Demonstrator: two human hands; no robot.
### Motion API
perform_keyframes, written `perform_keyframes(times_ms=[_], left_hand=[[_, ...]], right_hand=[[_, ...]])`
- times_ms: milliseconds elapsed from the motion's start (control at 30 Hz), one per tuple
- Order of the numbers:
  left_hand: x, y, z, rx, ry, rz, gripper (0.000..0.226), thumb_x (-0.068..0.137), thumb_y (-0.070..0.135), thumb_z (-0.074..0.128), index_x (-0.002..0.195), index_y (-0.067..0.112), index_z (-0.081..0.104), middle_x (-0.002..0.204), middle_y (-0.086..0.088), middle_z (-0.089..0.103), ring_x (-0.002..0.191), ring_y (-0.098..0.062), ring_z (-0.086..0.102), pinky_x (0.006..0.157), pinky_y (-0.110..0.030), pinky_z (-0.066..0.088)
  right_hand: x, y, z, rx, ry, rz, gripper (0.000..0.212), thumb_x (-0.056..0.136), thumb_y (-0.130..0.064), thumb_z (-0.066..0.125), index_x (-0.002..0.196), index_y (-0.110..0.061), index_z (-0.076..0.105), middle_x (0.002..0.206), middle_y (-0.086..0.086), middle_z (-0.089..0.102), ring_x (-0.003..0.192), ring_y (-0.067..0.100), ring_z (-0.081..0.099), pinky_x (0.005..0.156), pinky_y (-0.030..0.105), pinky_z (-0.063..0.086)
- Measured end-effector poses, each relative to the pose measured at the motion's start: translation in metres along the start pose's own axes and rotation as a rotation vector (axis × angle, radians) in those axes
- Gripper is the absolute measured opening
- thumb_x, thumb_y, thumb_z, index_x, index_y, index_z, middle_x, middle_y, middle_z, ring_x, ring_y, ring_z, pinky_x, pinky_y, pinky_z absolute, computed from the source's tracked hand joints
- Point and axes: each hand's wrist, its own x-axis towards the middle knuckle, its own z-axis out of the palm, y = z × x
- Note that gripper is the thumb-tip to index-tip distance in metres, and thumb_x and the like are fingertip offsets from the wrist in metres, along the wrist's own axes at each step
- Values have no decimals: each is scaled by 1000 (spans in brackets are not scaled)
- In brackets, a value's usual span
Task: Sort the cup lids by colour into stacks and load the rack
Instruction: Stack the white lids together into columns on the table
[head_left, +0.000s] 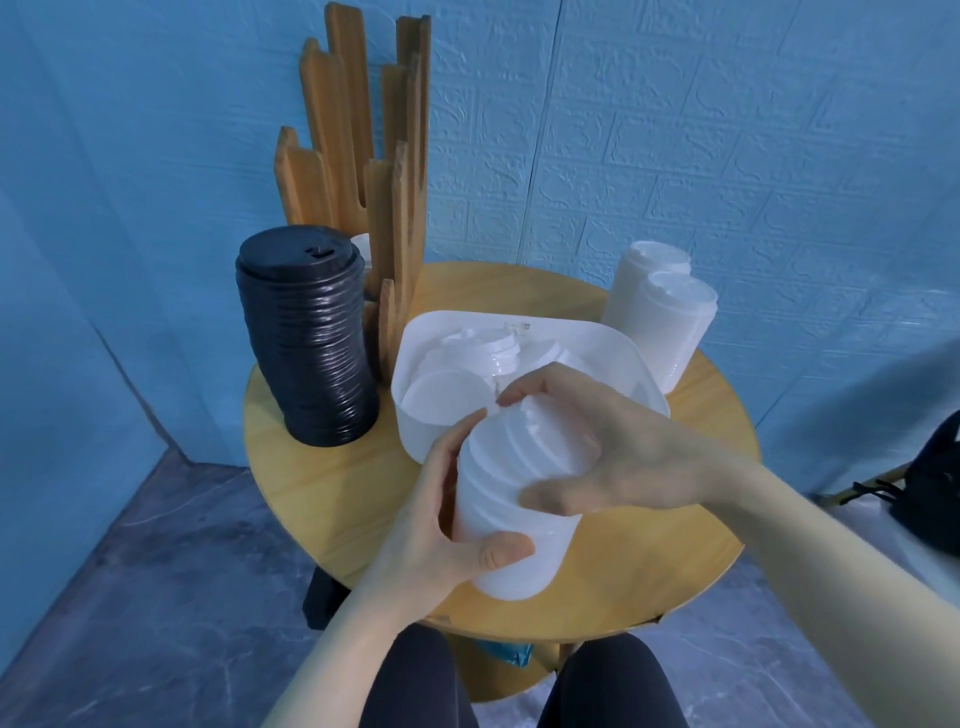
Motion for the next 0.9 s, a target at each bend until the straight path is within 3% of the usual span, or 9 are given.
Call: perform_keyframes(times_ms=[67,167,333,500,600,667,767,900], left_hand=[[3,-2,1,-19,23,3,107,57,57,88,146,45,29,140,24,49,133,-4,47,104,-27,47],[1,-3,2,-15,15,14,101,57,62,87,142,54,33,142,22,50,134,-7,47,104,-30,48],[1,-4,0,1,27,-8,101,60,64,84,145,43,35,141,18,52,133,-9,49,103,-30,50],[1,-5,1,14,30,-16,100,61,63,84,145,41,35,140,18,52,133,-10,48,102,-27,49],[2,-2,1,17,29,-17,96,63,62,83,144,45,37,142,13,51,134,-13,48,103,-34,49],[2,-1,2,22,24,-19,94,64,59,84,144,47,36,143,13,50,134,-13,48,103,-34,50],[1,-2,2,-1,21,-38,98,64,43,85,146,48,32,142,20,50,134,-6,47,101,-27,49],[1,-2,1,-18,31,-62,111,56,56,88,148,37,28,138,23,51,132,-3,48,104,-26,48]], right_hand=[[-7,-12,10,-121,145,43,61,69,-54,75,119,-40,43,117,-26,44,110,-9,36,97,22,30],[-13,-18,22,-235,254,76,63,67,-65,65,120,-39,42,116,-23,45,110,-1,39,95,25,33],[-19,5,-6,294,55,90,53,64,-54,77,111,-41,56,104,-27,61,98,-11,56,75,7,42],[-19,24,-16,229,-56,-48,62,67,-44,75,124,-36,53,130,-12,54,125,13,49,103,34,40],[-14,22,-10,166,-99,-80,68,66,-37,78,127,-37,50,134,-15,49,132,10,41,108,33,37],[-11,23,-5,137,-96,-91,67,63,-38,76,124,-41,49,132,-16,48,133,8,38,108,29,35],[-11,22,-1,215,-24,-98,64,60,-39,75,120,-37,51,123,-18,52,122,2,46,97,19,41],[-14,33,-6,453,171,-82,60,63,-38,76,118,-28,55,120,0,58,108,16,57,89,35,46]])
